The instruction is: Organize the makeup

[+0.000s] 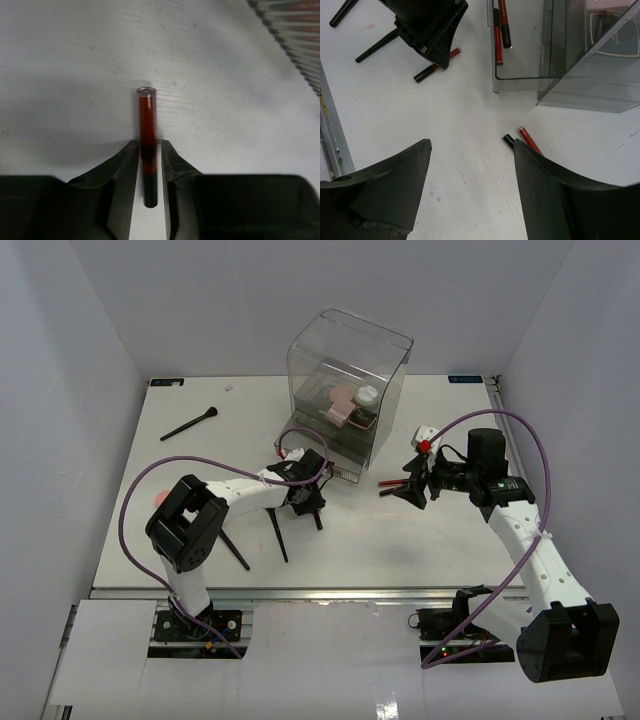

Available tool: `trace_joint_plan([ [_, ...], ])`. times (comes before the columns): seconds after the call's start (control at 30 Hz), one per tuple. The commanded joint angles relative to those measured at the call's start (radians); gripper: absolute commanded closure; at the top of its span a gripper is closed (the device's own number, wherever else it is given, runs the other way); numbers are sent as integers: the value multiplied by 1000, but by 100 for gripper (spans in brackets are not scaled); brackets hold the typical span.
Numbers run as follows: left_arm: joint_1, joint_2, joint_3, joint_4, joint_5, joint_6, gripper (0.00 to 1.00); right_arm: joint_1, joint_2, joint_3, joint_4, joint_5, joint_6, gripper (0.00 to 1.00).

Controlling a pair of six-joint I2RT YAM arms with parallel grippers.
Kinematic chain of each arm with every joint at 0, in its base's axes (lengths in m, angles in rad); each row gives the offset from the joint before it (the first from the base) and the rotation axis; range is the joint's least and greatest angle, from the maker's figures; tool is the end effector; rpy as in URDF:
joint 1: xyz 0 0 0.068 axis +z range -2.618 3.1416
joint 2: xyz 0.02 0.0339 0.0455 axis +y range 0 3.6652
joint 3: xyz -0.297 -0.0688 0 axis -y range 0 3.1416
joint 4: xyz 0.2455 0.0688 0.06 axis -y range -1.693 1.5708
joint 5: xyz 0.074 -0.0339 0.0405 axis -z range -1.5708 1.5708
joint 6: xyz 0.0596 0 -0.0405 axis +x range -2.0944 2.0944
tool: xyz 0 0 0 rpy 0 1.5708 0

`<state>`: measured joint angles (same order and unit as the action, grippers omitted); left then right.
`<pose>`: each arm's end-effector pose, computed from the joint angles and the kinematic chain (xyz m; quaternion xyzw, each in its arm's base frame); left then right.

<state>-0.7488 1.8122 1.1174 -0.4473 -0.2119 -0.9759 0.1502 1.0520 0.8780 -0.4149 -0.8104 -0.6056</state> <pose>0.2817 -0.2447 0.1705 -0.1324 0.9628 -0.0934 0.2161 0.2117 0.0757 0.3241 -0.4718 0.6847 0.2409 0.5006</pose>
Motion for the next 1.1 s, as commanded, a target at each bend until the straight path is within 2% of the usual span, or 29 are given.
trace_joint_plan([
  [0.0,-9,-20,-85,-80,-24,20,68,-7,-24,-7,28,-14,3,27],
  [0.13,-12,-88,-130,-73,-10,49,88,-9,-23,-7,28,-18,3,26],
  [0.23,-15,-190,-159,-40,11,77,99,-9,-20,-7,28,-13,3,26],
  [0.43,-5,-376,-131,-1,-3,55,100,-11,-15,-7,30,-12,4,26],
  [0.63,86,-410,-60,81,104,-17,100,-14,-16,-8,30,-13,6,26],
  [0.77,187,-349,11,154,180,-113,100,-15,-13,-8,30,-12,6,26],
  [0.97,279,-182,161,239,245,-238,100,-22,-9,-11,30,-3,6,26],
  [1.03,289,-128,217,236,263,-246,97,-24,-9,-12,30,1,3,26],
  [1.07,292,-107,239,230,269,-247,92,-25,-8,-13,30,4,2,26],
])
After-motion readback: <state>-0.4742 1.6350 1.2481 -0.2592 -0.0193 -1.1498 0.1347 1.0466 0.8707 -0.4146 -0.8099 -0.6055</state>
